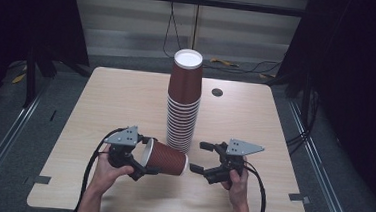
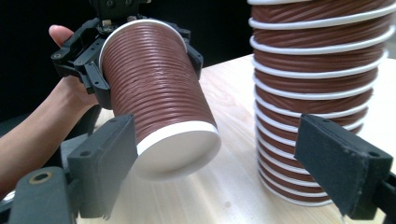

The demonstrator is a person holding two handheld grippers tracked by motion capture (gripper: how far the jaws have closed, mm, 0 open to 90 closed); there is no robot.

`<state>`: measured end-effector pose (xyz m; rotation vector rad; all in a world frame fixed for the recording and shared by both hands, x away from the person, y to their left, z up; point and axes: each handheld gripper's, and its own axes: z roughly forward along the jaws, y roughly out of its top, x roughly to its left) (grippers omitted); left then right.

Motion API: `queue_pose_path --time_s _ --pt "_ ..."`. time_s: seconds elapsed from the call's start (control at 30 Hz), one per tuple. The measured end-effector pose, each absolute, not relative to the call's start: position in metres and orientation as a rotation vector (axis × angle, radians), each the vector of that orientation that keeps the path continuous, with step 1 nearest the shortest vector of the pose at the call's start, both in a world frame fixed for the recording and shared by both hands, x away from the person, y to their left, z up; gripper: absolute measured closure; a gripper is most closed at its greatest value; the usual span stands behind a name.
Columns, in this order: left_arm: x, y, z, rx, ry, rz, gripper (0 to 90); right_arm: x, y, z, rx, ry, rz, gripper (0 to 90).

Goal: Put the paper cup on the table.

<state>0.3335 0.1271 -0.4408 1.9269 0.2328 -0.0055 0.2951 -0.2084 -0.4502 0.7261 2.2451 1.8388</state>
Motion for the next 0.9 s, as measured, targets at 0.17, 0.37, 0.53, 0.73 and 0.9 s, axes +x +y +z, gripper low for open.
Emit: queue_pose_path --time_s 0.17,0.37,0.53,0.73,0.9 --pt "0.336 0.136 -0.44 1.931 0.259 0.013 4.8 0.288 -0.21 -0.451 0.796 2.143 1.74 13.1" --pt "0.337 0.145 -0.438 1.945 0.302 0.041 4.7 0.279 -0.217 -0.454 0.84 2.013 1.689 13.2" --pt "0.342 0.152 -0.44 1.991 0.36 0.075 4.7 0.275 -0.225 -0.461 0.902 1.902 1.625 13.3" --pt "0.346 0.161 -0.438 2.01 0.406 0.093 4.8 0.273 -0.226 -0.473 0.955 1.793 1.538 13.4" --pt "0.351 0.164 -0.432 2.059 0.431 0.112 4.7 0.271 -0.228 -0.482 0.971 1.685 1.481 13.6"
